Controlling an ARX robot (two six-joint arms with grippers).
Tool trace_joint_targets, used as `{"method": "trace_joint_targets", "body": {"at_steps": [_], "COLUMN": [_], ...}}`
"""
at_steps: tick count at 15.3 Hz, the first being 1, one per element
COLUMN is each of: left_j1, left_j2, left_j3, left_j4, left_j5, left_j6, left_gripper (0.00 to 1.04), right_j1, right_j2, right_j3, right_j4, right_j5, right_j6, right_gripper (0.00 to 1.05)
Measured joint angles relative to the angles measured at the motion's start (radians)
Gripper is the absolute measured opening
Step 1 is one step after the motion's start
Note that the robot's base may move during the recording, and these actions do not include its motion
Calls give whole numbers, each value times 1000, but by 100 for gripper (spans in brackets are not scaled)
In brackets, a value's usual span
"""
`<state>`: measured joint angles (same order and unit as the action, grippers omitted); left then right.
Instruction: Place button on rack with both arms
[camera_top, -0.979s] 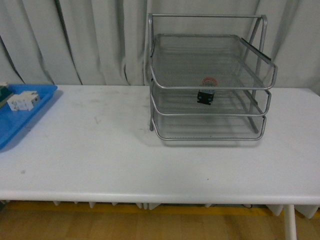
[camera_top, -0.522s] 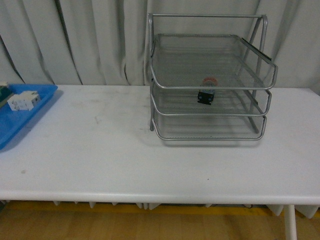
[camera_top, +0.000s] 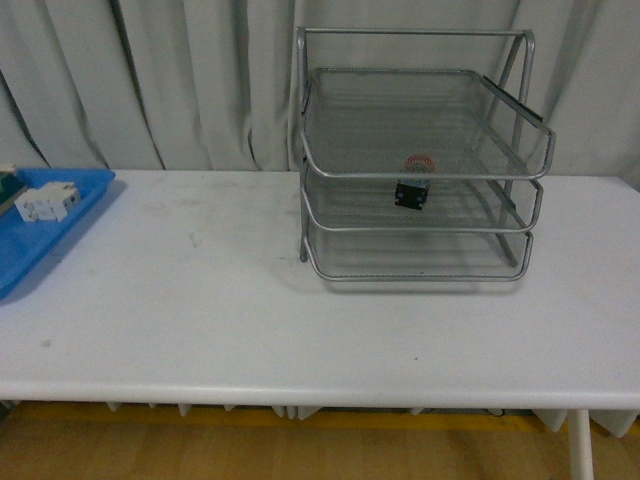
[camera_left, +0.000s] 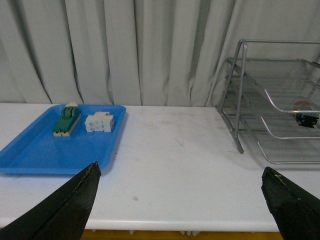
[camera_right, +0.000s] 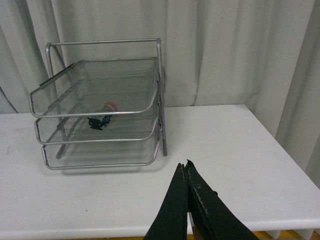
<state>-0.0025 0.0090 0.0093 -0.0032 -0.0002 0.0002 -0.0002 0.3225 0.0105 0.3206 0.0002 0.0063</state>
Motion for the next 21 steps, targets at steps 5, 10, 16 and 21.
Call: {"method": "trace_joint_targets", "body": {"at_steps": [5,10,16,21], "left_j1": [0,0,0,0], "left_j2": [0,0,0,0], "left_j3": [0,0,0,0], "left_j4": [0,0,0,0], "left_j5": [0,-1,0,0], "left_j6": [0,0,0,0], "left_gripper": [98,98,98,98], "right_j1": [0,0,0,0], "right_j2": [-113,-312,-319,-319], "right_j3": [0,1,0,0], "right_j4": [-111,-322,-323,-324], "right_j5": [0,-1,0,0], "right_j6": [0,0,0,-2], "right_gripper": [2,2,2,27]}}
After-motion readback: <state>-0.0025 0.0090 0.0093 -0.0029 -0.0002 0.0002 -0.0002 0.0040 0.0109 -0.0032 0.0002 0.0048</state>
